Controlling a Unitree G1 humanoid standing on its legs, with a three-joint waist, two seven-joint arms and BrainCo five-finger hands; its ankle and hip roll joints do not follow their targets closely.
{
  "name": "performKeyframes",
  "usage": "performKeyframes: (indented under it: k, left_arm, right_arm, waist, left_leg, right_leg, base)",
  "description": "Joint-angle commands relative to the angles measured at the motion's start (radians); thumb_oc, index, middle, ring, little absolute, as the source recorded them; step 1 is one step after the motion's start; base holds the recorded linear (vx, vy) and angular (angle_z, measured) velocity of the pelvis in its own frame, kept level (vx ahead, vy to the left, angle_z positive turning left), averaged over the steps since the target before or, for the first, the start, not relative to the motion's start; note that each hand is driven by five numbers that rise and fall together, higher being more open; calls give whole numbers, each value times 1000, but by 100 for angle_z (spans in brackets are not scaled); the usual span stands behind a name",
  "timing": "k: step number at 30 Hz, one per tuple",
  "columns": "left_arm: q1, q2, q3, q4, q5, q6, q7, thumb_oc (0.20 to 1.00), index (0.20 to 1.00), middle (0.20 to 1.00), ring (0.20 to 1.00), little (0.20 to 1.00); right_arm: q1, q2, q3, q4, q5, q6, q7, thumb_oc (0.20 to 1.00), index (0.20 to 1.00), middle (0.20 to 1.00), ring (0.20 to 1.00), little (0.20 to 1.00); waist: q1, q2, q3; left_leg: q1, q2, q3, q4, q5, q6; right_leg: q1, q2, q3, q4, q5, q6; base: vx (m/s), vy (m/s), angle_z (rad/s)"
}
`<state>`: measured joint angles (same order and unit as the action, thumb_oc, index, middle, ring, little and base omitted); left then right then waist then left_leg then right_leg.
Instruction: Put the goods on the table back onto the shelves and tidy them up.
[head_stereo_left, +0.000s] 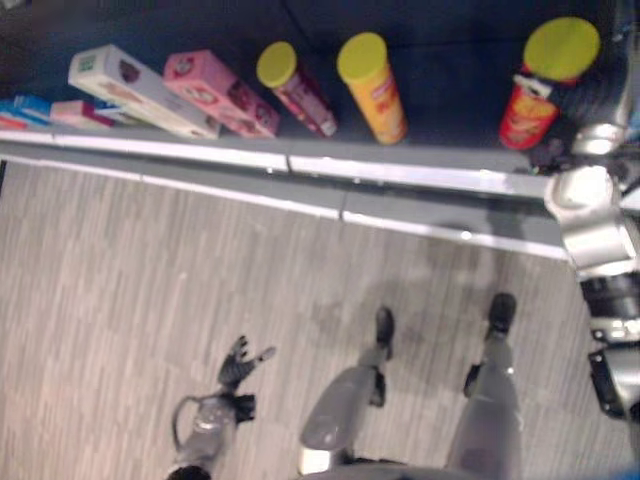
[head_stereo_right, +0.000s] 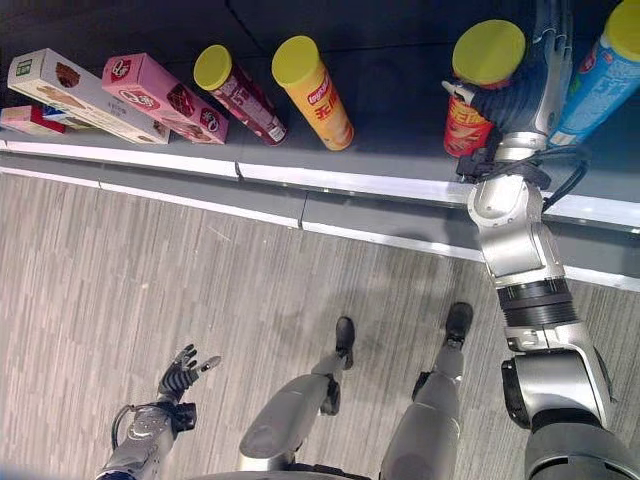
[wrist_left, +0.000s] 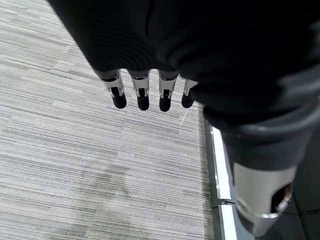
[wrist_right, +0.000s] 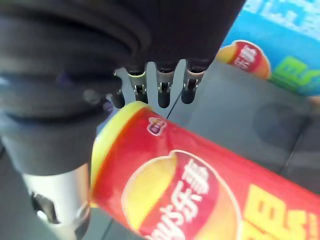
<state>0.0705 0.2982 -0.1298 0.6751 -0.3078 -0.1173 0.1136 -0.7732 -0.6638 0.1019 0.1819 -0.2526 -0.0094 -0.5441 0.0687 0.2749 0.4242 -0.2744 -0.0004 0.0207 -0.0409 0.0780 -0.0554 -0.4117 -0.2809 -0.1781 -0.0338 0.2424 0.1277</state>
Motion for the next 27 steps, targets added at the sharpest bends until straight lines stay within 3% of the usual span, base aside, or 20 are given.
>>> performKeyframes:
  k: [1,10,12,17,26,27]
  left_arm:
    - [29,70,-55,32,-46,1,1,1000,1000,1000,1000,1000]
    - [30,49,-36,44,-54,10,9,1000,1000,1000,1000,1000]
    - [31,35,-30,45,-58,14,13,1000,1000,1000,1000,1000]
    - [35,25,-17,44,-55,13,15,1000,1000,1000,1000,1000]
    - [37,24,-14,40,-55,13,15,1000,1000,1000,1000,1000]
    - [38,16,17,49,-46,13,17,1000,1000,1000,1000,1000]
  right_arm:
    - [10,19,-8,-67,127,-111,31,1000,1000,1000,1000,1000]
    - [130,106,-67,-290,187,-176,76,1000,1000,1000,1000,1000]
    - [201,161,-55,-352,257,-211,128,1000,1000,1000,1000,1000]
    - [293,183,-25,-400,291,-226,190,1000,1000,1000,1000,1000]
    - [312,180,-21,-406,290,-228,200,1000,1000,1000,1000,1000]
    - [504,178,-24,-416,365,-236,296,1000,1000,1000,1000,1000]
  waist:
    - [23,-51,-69]
    - [-11,-75,-51]
    - [-27,-89,-36]
    - [-47,-105,-23]
    - [-51,-109,-20]
    - [-89,-146,4]
  left_leg:
    - [-36,77,-28,30,-51,-72]
    - [-36,87,-16,27,-50,-76]
    - [-40,93,-5,36,-53,-77]
    - [-44,98,3,40,-52,-80]
    - [-44,99,4,40,-52,-81]
    - [-38,117,15,41,-52,-91]
  right_leg:
    - [-2,-89,50,125,-132,84]
    - [-12,-76,65,121,-130,82]
    - [-19,-72,73,121,-127,81]
    - [-25,-69,80,121,-124,80]
    - [-25,-68,82,119,-124,80]
    - [-23,-57,83,121,-122,79]
  base:
    - [-4,-9,-5]
    - [-7,-3,-4]
    - [-32,-10,-10]
    - [-15,-6,-9]
    - [-3,-4,-4]
    - [-19,-41,-6]
